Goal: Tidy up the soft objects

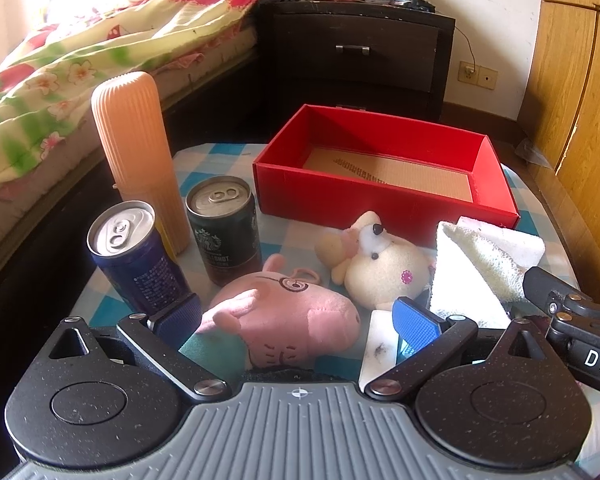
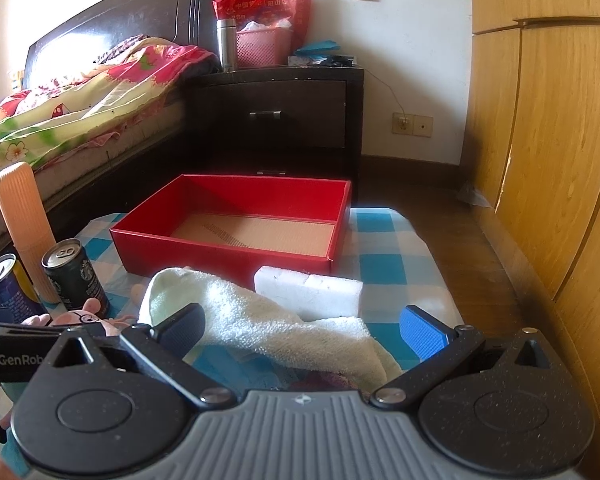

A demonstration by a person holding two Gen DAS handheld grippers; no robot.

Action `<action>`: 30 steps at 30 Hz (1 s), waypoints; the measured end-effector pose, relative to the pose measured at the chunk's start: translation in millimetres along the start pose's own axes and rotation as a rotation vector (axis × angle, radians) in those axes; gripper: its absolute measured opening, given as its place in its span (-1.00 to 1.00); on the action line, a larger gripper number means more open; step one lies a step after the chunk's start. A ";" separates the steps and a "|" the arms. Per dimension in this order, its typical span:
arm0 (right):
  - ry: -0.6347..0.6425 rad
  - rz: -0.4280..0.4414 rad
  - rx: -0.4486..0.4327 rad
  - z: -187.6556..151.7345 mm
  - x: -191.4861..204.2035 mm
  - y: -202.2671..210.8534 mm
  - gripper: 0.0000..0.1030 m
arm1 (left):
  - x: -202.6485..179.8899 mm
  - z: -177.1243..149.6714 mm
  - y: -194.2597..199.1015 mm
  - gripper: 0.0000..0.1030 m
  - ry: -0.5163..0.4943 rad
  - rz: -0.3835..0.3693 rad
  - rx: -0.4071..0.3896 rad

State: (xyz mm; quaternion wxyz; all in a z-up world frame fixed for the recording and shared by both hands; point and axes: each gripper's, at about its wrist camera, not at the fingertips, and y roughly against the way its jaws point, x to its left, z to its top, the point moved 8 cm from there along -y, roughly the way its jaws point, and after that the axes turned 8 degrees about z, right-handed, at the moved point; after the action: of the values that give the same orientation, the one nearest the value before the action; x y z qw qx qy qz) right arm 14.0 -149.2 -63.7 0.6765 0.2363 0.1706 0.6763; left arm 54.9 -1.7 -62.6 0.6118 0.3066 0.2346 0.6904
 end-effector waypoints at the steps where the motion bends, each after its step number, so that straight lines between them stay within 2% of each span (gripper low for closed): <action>1: -0.001 0.001 0.000 -0.3 -1.0 0.0 0.65 | -0.1 -0.1 0.2 0.88 0.000 -0.002 0.001; 30: 0.007 0.010 0.011 -3.2 0.2 -0.4 0.65 | -0.8 -3.0 -0.7 0.88 -0.013 -0.006 0.006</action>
State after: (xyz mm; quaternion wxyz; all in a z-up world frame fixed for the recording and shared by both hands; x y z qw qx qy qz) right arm 12.6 -148.7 -66.6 0.6712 0.2382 0.1756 0.6797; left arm 53.2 -2.3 -65.4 0.6145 0.3121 0.2335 0.6859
